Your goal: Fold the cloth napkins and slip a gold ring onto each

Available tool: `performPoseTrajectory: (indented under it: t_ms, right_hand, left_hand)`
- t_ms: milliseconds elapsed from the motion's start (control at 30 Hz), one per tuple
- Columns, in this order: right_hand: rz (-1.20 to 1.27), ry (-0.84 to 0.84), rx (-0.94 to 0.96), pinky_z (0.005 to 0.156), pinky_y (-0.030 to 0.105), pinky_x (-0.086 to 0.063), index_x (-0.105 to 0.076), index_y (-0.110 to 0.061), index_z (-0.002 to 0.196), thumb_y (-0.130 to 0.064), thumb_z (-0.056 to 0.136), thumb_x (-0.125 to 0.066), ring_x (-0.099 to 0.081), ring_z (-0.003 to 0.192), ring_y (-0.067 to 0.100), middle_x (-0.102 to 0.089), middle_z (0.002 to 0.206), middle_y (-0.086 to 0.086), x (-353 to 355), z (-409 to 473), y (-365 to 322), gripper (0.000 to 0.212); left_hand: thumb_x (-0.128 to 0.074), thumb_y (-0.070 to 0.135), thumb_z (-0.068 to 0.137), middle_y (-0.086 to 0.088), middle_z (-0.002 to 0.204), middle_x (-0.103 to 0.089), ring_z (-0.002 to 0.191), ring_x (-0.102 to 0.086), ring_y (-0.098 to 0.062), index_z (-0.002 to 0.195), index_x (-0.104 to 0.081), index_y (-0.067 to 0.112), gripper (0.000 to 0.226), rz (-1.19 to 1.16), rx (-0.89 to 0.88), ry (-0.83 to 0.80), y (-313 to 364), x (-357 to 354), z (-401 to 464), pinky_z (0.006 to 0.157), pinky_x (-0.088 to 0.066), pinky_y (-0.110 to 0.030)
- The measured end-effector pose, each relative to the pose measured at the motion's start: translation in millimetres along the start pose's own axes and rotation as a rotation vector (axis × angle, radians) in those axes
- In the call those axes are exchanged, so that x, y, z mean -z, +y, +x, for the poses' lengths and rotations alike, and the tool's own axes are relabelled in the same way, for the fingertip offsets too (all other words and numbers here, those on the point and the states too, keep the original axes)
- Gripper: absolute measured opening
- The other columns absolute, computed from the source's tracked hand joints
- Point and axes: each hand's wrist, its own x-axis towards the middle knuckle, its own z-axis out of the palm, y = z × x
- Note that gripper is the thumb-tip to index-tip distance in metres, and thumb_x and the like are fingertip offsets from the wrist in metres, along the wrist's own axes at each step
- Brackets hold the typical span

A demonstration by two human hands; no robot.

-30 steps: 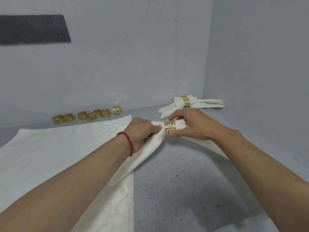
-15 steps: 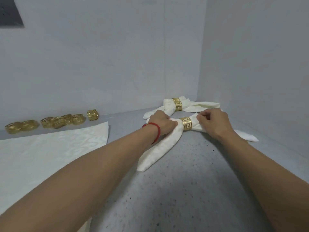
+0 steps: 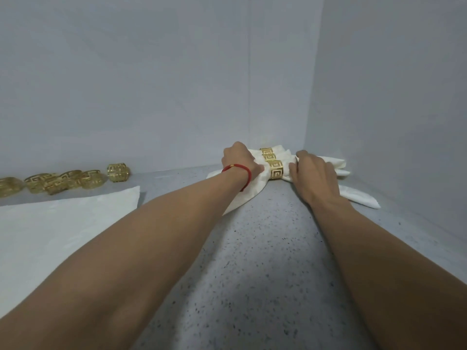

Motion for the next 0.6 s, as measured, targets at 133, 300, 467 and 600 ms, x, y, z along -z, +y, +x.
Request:
performPoseTrajectory:
  t_ms: [133, 300, 467, 600]
  right_hand:
    - [-0.008, -0.059, 0.033, 0.075, 0.043, -0.042, -0.057, -0.009, 0.106, -0.023, 0.104, -0.041, -0.063, 0.088, 0.037, -0.069, 0.103, 0.014, -7, 2, 4, 0.021]
    - [0.047, 0.081, -0.006, 0.086, 0.046, -0.041, -0.059, -0.008, 0.122, -0.022, 0.105, -0.042, -0.060, 0.099, 0.037, -0.067, 0.109, 0.015, 2, -5, 4, 0.027]
    - [0.008, 0.139, 0.088, 0.076, 0.047, -0.048, -0.062, -0.006, 0.114, -0.012, 0.096, -0.052, -0.061, 0.086, 0.037, -0.067, 0.099, 0.015, 24, -38, -14, 0.022]
    - [0.029, 0.048, 0.291, 0.074, 0.042, -0.045, -0.065, -0.010, 0.114, -0.015, 0.092, -0.054, -0.062, 0.086, 0.033, -0.069, 0.099, 0.010, 59, -90, -62, 0.024]
  left_hand:
    - [-0.084, 0.033, 0.073, -0.009, 0.112, -0.065, 0.099, -0.065, -0.025, 0.109, -0.068, 0.012, 0.045, 0.056, 0.005, 0.007, -2, -6, 9, 0.084, -0.054, -0.030]
    - [-0.068, 0.021, 0.086, -0.008, 0.111, -0.059, 0.100, -0.060, -0.026, 0.109, -0.062, 0.008, 0.028, 0.053, -0.066, 0.043, 0, 5, -6, 0.084, -0.049, -0.030]
    - [-0.055, 0.005, 0.086, -0.008, 0.115, -0.063, 0.110, -0.055, -0.024, 0.116, -0.065, 0.011, 0.032, 0.111, -0.263, 0.066, -29, 58, -54, 0.085, -0.037, -0.023]
    - [-0.057, 0.004, 0.081, -0.006, 0.110, -0.062, 0.109, -0.051, -0.026, 0.111, -0.067, 0.014, 0.033, 0.210, -0.386, 0.048, -83, 125, -130, 0.080, -0.027, -0.017]
